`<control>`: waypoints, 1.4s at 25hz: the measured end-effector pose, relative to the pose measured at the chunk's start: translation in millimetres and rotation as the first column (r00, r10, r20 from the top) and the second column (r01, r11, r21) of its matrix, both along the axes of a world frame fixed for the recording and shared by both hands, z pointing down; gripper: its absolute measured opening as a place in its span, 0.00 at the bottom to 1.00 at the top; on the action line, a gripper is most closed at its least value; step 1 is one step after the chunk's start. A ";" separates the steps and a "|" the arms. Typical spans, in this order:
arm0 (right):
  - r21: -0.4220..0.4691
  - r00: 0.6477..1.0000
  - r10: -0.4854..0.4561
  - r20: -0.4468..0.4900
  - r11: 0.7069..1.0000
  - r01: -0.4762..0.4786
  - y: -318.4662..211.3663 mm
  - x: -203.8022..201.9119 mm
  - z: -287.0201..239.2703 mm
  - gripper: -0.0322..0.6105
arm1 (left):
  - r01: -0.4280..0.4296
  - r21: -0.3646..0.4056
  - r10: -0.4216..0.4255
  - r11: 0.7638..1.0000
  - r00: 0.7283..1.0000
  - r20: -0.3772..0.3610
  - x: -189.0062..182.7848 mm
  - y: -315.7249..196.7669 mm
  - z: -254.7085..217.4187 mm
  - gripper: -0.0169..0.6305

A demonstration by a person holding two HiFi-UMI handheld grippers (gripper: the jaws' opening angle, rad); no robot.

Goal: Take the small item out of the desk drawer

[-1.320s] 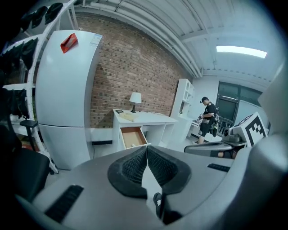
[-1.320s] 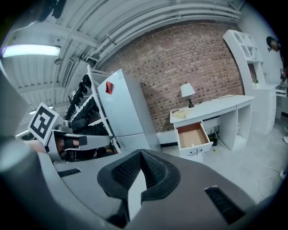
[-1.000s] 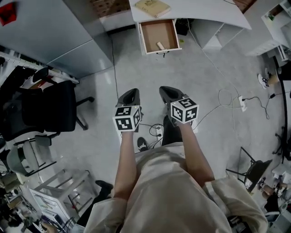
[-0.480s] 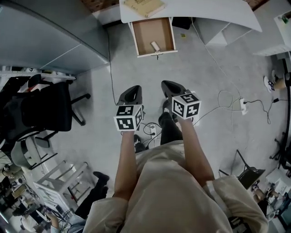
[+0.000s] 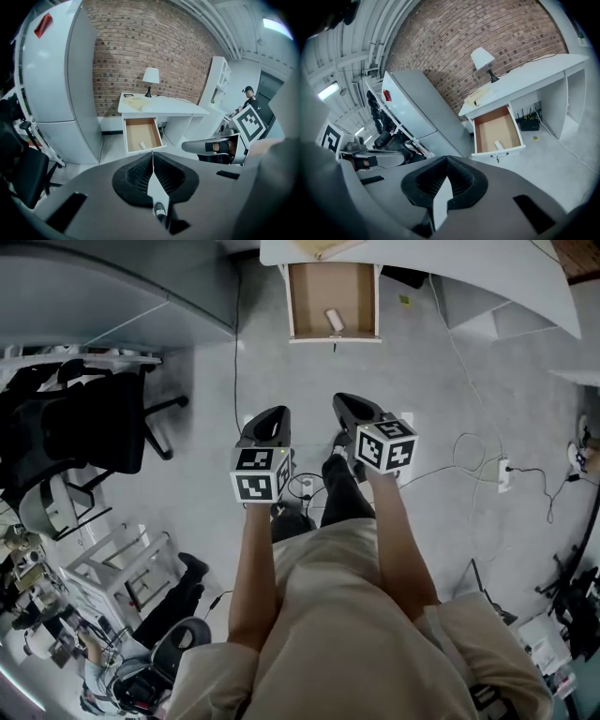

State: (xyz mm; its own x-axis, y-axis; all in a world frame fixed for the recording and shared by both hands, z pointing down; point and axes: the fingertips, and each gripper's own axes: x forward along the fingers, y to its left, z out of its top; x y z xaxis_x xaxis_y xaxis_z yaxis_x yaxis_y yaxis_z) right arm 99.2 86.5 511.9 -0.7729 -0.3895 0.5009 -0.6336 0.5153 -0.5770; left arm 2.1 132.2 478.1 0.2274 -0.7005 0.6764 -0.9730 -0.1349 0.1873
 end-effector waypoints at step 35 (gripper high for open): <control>0.177 0.979 0.142 -0.148 0.977 -0.115 -175.5 66.3 -33.3 0.09 | -0.236 0.108 0.237 0.966 0.972 0.006 60.7 -210.2 -21.6 0.06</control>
